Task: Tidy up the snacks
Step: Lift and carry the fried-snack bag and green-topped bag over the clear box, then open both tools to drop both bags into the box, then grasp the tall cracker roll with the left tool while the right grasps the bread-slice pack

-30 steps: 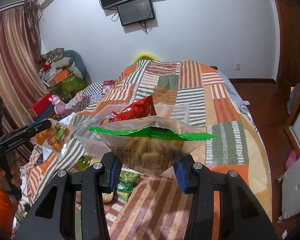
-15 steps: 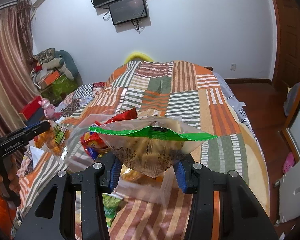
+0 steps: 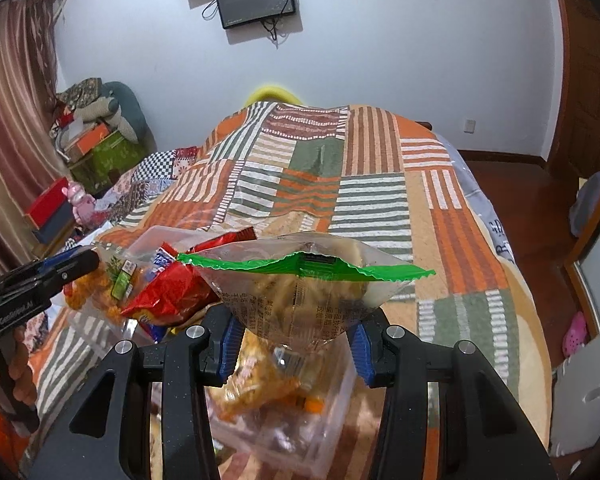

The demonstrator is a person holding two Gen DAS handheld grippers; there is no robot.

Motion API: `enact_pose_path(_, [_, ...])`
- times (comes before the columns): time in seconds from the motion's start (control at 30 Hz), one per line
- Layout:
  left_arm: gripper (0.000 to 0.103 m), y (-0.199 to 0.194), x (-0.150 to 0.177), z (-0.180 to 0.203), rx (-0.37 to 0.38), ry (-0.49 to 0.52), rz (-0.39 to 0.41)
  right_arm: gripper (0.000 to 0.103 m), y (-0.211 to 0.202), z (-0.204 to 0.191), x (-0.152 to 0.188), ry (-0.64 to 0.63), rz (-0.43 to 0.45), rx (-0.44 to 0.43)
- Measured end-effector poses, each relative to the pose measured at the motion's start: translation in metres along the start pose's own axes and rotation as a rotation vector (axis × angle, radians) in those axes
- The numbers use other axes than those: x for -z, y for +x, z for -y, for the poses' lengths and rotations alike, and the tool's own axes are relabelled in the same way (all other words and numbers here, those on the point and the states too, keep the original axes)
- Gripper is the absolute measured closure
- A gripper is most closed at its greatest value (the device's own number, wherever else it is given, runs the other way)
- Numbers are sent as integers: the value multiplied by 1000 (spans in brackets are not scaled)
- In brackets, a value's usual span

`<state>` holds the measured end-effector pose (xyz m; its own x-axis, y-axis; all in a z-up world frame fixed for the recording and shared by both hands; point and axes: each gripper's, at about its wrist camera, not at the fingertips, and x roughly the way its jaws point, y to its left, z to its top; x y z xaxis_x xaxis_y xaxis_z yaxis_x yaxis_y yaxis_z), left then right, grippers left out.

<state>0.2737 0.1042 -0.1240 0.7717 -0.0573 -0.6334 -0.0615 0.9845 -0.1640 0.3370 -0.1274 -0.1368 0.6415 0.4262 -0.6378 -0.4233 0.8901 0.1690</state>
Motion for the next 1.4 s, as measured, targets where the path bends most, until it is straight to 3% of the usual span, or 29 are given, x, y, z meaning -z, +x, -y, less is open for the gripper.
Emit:
enact_pose_path(0.5, [56,5,7,3,-28,28,-24,58,24,0,4,5,-86,-18])
enact_pose_path(0.67, [44,3,10,1,-32,13,-50,56,16,1,9,-2,-103,-18])
enact_pose_path(0.73, [40,-1,13,0,-25,-4,-56,43,9,0,11,-1,-97,-32])
enact_pose_path(0.83, [40,-7,17,0,-19,-9,-60,32,-6,-5,14,-12,-50,-3])
enact_pose_path(1.07, [36,-35,28,-1,-9,-14,-52,32,-35,-16,20,-54,-8,-2])
enact_pose_path(1.4, [30,-77,52,3,-13,11,-47,26,-63,-39,34,-74,27,-96])
